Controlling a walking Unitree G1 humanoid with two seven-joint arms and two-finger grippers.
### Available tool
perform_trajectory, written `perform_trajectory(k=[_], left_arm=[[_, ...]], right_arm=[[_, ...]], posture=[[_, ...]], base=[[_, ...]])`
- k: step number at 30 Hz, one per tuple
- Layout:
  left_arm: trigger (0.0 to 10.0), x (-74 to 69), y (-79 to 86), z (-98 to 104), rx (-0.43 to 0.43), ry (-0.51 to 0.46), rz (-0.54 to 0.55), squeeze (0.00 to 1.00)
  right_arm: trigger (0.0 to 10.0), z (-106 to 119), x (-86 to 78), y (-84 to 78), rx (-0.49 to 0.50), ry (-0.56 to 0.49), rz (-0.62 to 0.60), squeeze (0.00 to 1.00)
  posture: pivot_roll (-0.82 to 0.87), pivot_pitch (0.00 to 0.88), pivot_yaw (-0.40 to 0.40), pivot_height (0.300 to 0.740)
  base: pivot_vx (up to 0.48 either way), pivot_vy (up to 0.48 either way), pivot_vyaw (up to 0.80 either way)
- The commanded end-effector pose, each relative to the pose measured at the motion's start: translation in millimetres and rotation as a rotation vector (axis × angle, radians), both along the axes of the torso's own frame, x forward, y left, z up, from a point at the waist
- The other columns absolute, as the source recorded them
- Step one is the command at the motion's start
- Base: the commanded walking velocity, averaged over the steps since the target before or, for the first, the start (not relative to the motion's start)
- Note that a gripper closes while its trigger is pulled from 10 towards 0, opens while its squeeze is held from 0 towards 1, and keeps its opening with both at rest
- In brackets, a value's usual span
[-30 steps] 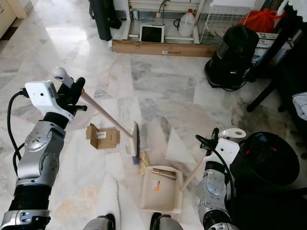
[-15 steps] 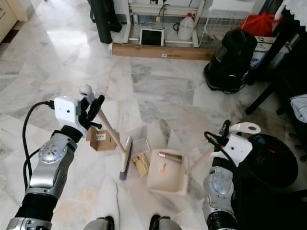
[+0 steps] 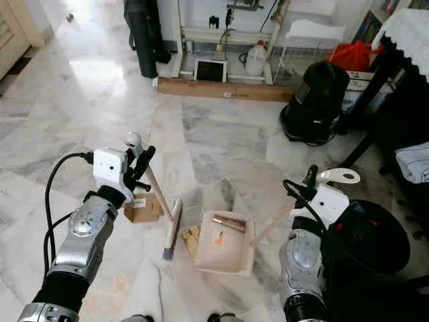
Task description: Sweep floor
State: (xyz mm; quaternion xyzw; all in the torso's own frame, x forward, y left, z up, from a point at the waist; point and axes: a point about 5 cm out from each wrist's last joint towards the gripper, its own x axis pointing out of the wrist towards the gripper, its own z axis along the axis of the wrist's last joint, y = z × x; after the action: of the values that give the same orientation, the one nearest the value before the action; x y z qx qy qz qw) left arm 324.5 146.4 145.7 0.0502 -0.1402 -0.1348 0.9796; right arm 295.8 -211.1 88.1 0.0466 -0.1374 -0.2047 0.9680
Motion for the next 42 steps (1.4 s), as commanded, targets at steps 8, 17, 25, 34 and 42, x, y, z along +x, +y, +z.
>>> perform_trajectory(k=[8,17,25,34,42], left_arm=[[10.0,2.4,-7.8,8.2,0.001,-0.067,-0.014,0.0],[10.0,4.0,-7.3,8.5,0.007,-0.077,-0.011,0.0],[10.0,5.2,-2.4,10.9,0.011,-0.085,0.003,0.0],[10.0,3.9,-6.5,13.6,0.004,-0.095,-0.006,0.0],[10.0,4.2,-5.7,16.2,0.001,-0.101,-0.006,0.0]], right_arm=[[10.0,11.8,1.7,-0.7,-0.015,-0.042,-0.002,0.0],[10.0,13.0,1.6,1.5,-0.006,-0.042,0.005,0.0],[10.0,13.3,1.6,1.2,-0.001,-0.039,0.002,0.0],[10.0,13.0,1.5,2.3,-0.001,-0.033,0.0,0.0],[10.0,12.8,1.0,2.0,-0.002,-0.03,-0.001,0.0]], posture=[[0.15,0.035,-0.08,0.74],[0.15,0.049,-0.078,0.74],[0.15,0.076,-0.078,0.74],[0.16,0.089,-0.076,0.74],[0.16,0.111,-0.076,0.74]], base=[[0.0,0.0,0.0],[0.0,0.0,0.64],[0.0,0.0,0.62],[0.0,0.0,0.64],[0.0,0.0,0.79]])
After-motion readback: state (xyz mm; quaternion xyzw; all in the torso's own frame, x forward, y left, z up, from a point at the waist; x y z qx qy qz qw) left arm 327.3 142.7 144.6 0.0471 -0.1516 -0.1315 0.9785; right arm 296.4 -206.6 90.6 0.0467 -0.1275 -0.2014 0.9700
